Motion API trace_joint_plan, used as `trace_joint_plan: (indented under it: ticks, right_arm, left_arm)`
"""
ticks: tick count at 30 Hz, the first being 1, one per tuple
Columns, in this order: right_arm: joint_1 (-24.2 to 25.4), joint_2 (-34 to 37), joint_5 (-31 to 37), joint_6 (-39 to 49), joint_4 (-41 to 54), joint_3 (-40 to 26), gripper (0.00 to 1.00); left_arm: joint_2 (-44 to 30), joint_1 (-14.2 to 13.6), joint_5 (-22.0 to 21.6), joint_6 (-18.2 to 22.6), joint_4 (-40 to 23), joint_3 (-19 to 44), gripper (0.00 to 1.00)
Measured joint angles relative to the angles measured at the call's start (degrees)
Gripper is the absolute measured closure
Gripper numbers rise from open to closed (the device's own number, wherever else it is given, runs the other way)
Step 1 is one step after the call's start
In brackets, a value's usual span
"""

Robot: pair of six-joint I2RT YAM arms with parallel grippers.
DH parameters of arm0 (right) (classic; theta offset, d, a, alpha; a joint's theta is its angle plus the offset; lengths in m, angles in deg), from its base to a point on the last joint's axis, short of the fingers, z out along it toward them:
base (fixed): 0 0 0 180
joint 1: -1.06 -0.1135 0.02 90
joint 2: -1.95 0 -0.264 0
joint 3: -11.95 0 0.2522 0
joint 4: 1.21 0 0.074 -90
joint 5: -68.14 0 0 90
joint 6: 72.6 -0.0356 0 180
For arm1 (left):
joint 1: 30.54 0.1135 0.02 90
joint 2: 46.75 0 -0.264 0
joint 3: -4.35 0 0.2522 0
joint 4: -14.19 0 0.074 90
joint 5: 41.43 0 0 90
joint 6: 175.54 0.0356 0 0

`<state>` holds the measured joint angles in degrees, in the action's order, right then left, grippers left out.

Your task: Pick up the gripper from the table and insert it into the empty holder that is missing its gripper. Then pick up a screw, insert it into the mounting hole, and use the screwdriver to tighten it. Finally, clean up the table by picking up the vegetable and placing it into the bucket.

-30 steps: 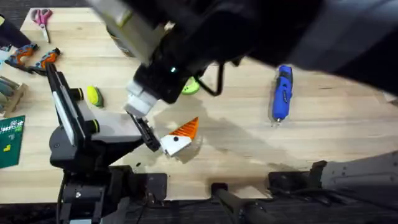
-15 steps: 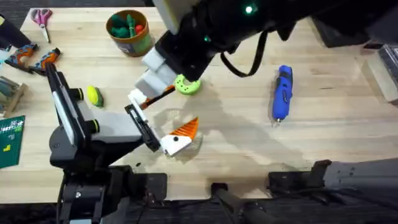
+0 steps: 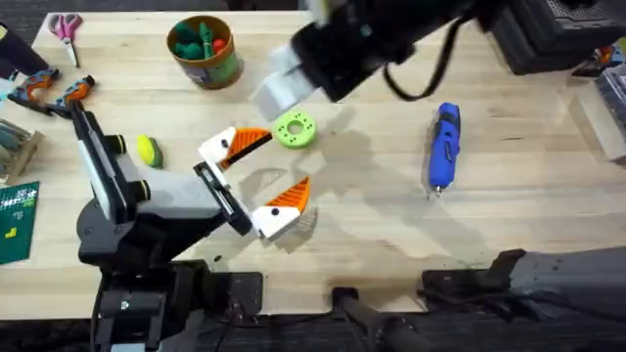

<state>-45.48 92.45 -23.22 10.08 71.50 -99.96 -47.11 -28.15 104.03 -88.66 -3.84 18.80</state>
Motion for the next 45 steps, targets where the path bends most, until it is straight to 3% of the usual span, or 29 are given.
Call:
trace_joint_plan:
  ticks: [6, 14, 22, 27, 34, 35, 39, 40, 45]
  right_arm:
    - [5.34, -3.52, 5.18, -8.79, 10.51, 0.0, 0.01]
    - [6.24, -9.94, 17.62, -20.16, 20.5, 0.53, 0.009]
    - [12.28, -18.08, 20.82, -30.66, 20.83, 11.31, 0.011]
    - [17.13, -19.52, 21.05, -35.77, 20.86, 17.03, 0.009]
    - [25.07, -19.52, 20.3, -35.12, 18.79, 22.1, 0.01]
    - [29.96, -19.5, 17.71, -32.19, 14.42, 24.31, 0.01]
    - [36.22, -19.51, 13.52, -27.92, 8.0, 28.61, 0.01]
    - [40.27, -19.44, 10.95, -23.97, 5.01, 32.59, 0.01]
    - [45.9, -17.27, 6.03, -17.11, 0.46, 36.42, 0.01]
  left_arm:
    - [0.0, 0.0, -0.7, -1.06, -0.02, -0.02, 0.015]
    - [0.0, 0.0, -0.97, -1.5, -0.02, -0.02, 0.015]
    - [0.0, 0.0, -1.09, -1.68, -0.02, -0.02, 0.015]
    - [0.0, 0.0, -1.09, -1.68, -0.02, -0.02, 0.015]
    - [0.0, 0.0, -1.09, -1.7, -0.02, -0.02, 0.015]
    - [0.0, 0.0, -1.09, -1.68, -0.02, -0.02, 0.015]
    - [0.0, 0.0, -1.09, -1.7, -0.02, -0.04, 0.015]
    - [0.0, 0.0, -1.09, -1.7, -0.01, -0.07, 0.015]
    - [0.0, 0.0, -1.09, -1.7, -0.02, -0.07, 0.015]
